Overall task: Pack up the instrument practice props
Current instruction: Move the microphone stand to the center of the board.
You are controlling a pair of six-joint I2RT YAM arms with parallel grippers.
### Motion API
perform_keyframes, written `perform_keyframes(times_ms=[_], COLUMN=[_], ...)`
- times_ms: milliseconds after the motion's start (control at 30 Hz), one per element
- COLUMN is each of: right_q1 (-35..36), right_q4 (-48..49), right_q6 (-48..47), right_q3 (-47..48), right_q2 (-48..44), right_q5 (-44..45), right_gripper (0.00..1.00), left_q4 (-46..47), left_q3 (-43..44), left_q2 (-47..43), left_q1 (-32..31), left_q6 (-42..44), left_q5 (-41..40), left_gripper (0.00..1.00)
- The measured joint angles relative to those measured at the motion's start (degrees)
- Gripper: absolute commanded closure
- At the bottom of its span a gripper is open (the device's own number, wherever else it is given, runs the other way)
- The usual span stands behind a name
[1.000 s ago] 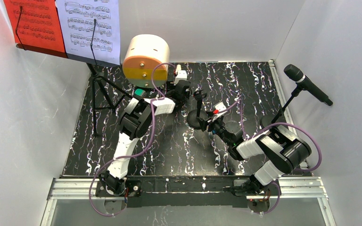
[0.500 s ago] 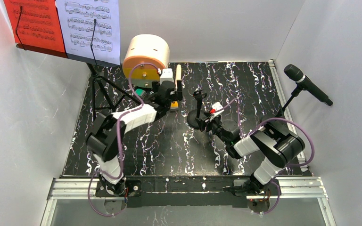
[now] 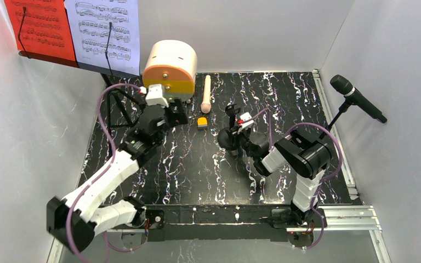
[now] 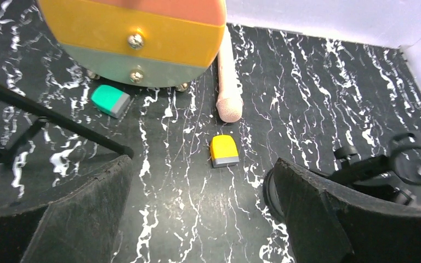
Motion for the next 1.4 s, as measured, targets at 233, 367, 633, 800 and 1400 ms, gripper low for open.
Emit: perform_keyframes(times_ms=[233, 367, 633, 800, 1400], right_q1=[-0.9, -3.5, -12.2, -17.1, -21.3], right_q4=[1.6, -1.3, -9.0, -14.1, -22.1], right_q6=[-0.8, -1.4, -3.6, -4.3, -5.3], right_q3=[4.0, 8.2, 23.1, 35.1, 53.3], right_q2=[4.2, 6.0, 13.1, 19.5, 29.5], right_q5=[-0.3, -1.5, -5.1, -7.0, -11.5], right_gripper=[0.99, 0.99, 0.99, 0.99, 0.31], left_q4=[-8.9, -10.5, -10.6, -10.7, -10.5], left_q3=[2.0, 1.6, -6.6, -7.0, -8.0], left_q2=[-13.1, -19.1, -28.3, -28.2, -28.2], left_q1=[0.4, 0.4, 0.5, 0.8, 9.3], left_q6=[5.2, 9.8, 14.9, 16.5, 15.8], left_q5=[-0.5, -3.7, -7.9, -7.8, -0.1], left_gripper=[0.02, 0.02, 0.02, 0.01, 0.02])
